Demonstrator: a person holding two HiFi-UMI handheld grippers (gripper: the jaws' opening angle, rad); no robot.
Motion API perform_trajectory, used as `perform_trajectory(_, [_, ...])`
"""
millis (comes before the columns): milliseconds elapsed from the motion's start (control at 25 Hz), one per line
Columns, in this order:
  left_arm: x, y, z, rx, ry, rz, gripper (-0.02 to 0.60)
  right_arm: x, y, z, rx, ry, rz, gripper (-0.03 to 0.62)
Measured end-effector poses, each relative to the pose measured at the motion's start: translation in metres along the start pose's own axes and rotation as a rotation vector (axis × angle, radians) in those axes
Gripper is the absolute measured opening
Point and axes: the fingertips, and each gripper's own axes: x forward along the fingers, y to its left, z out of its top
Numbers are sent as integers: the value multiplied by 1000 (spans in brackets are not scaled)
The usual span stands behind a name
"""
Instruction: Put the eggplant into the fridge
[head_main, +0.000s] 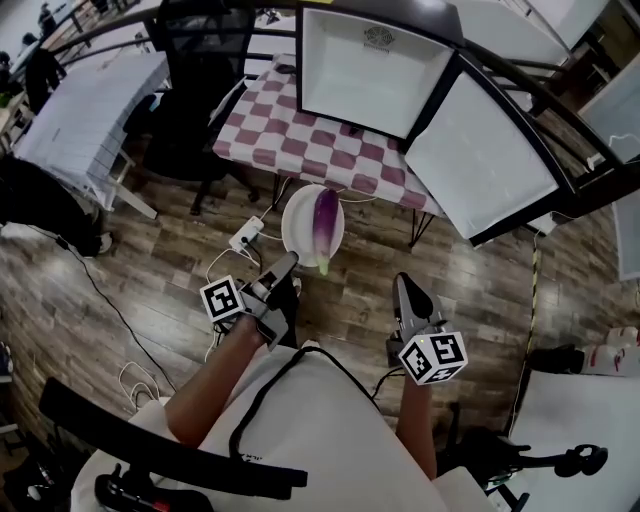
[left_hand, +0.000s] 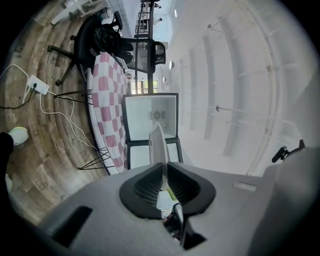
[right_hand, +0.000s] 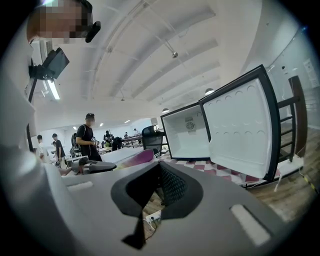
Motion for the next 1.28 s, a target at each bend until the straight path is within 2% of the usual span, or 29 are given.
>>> perform_trajectory(280, [35, 5, 35, -6, 18, 1, 37, 40, -17, 10, 8, 11, -19, 6])
perform_trajectory(600, [81, 11, 84, -17, 46, 9, 37, 99, -34, 40, 1, 5, -37, 6])
perform_trajectory(1040, [146, 22, 149, -31, 129, -16, 38, 165, -51, 60, 6, 8, -114, 6])
perform_trajectory(1280, [166, 31, 184, -42, 152, -10, 37, 203, -57, 70, 14, 4, -137, 6])
